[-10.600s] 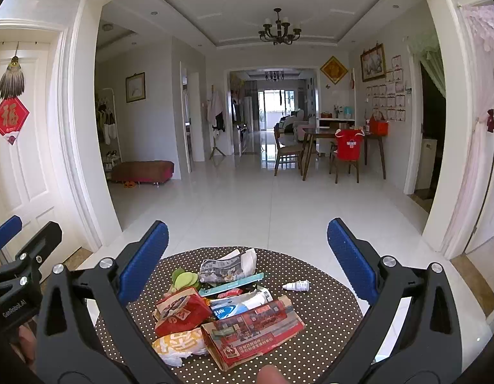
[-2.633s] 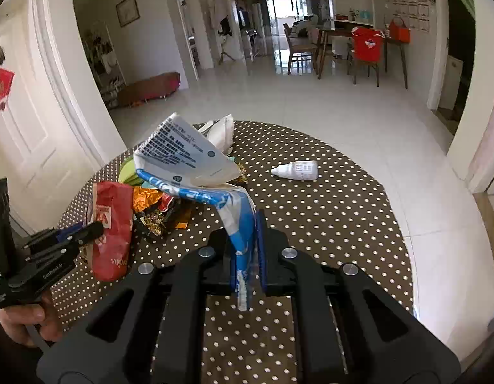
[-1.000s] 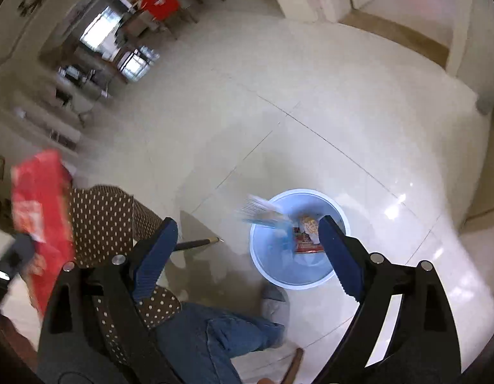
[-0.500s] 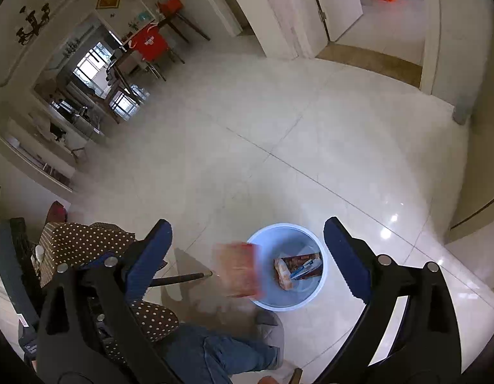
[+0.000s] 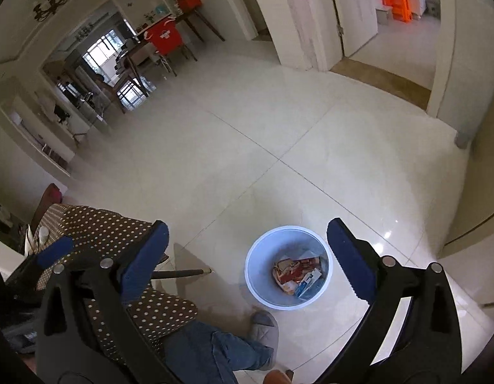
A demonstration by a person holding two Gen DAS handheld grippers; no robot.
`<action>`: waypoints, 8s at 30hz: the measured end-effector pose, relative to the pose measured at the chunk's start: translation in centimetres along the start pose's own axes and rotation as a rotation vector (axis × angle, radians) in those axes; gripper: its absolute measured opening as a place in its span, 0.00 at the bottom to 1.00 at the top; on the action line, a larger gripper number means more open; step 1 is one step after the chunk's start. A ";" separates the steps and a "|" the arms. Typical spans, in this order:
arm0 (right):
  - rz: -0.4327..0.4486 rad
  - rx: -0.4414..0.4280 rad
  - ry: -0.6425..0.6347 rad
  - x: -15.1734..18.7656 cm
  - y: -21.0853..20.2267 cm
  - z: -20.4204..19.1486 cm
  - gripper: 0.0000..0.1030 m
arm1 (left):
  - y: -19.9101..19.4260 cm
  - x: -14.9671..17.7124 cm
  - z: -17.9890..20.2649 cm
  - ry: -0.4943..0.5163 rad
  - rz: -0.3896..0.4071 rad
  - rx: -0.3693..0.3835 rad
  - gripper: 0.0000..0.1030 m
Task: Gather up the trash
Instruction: 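Drop the tissue box and paper bag into the blue bucket with both grippers, then grasp the black snack wrapper with the left gripper while the right grasps the red wrapper, then carry both wrappers over the blue bucket and open both grippers, then move both open tools back toward the remaining trash on the table, then grasp the orange foil wrapper with the right gripper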
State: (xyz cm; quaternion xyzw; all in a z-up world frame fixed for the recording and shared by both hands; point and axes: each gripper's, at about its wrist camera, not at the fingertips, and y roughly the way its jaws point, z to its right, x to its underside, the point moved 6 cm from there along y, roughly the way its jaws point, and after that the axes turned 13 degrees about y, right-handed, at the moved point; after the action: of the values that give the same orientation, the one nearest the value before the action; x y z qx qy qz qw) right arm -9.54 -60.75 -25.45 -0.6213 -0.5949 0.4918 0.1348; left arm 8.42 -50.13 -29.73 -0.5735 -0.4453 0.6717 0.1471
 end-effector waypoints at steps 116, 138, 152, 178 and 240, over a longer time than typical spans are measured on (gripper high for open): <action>-0.286 -0.334 -0.717 23.5 3.9 -32.1 0.19 | -16.6 21.4 -24.4 -0.414 0.060 -0.232 0.27; -0.007 -0.267 -0.419 5.4 -4.1 -17.7 0.19 | -13.0 6.0 -12.4 -0.136 0.171 -0.077 0.27; -0.108 -0.065 -0.169 1.7 3.2 -2.8 0.19 | 1.0 1.4 0.9 0.012 -0.015 0.175 0.27; -0.164 0.014 0.086 1.1 5.9 4.1 0.94 | 5.2 1.2 0.3 0.002 -0.102 0.105 0.91; -0.320 -0.382 -0.730 29.1 0.3 -40.1 0.94 | -21.8 29.7 -33.8 -0.277 -0.098 -0.404 0.49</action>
State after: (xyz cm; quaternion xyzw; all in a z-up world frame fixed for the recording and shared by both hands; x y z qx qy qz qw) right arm 16.01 -18.64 -19.51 -0.3208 -0.7726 0.5330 -0.1269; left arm 23.17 -2.30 -30.18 -0.4714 -0.6137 0.6334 -0.0004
